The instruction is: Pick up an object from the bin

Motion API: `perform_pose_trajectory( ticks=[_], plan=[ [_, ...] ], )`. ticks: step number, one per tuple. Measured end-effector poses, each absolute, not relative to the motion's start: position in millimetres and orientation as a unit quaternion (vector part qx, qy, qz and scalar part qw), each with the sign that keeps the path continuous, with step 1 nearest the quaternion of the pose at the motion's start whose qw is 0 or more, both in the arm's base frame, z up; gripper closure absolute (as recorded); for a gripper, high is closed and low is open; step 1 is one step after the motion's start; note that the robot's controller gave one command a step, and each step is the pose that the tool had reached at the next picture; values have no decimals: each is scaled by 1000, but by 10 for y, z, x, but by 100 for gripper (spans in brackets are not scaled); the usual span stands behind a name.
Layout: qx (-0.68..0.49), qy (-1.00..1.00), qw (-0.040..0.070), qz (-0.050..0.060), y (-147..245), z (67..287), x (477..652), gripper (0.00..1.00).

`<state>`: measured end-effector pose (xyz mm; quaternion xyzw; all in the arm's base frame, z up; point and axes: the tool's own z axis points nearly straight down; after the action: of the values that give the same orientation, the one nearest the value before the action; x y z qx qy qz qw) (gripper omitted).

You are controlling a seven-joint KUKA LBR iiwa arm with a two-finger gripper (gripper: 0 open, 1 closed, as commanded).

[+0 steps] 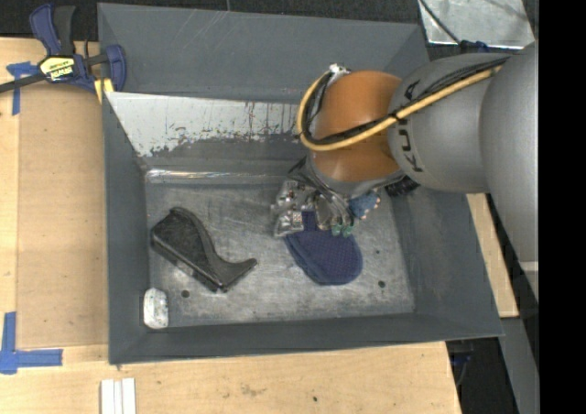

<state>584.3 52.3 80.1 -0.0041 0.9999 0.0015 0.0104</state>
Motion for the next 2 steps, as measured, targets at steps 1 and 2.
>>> perform_pose_trajectory(
  ticks=[1,2],
  plan=[
    [-5,1000,3,1,520,763,5802,0],
    [97,995,3,0,126,1001,5934,0]
  ],
)
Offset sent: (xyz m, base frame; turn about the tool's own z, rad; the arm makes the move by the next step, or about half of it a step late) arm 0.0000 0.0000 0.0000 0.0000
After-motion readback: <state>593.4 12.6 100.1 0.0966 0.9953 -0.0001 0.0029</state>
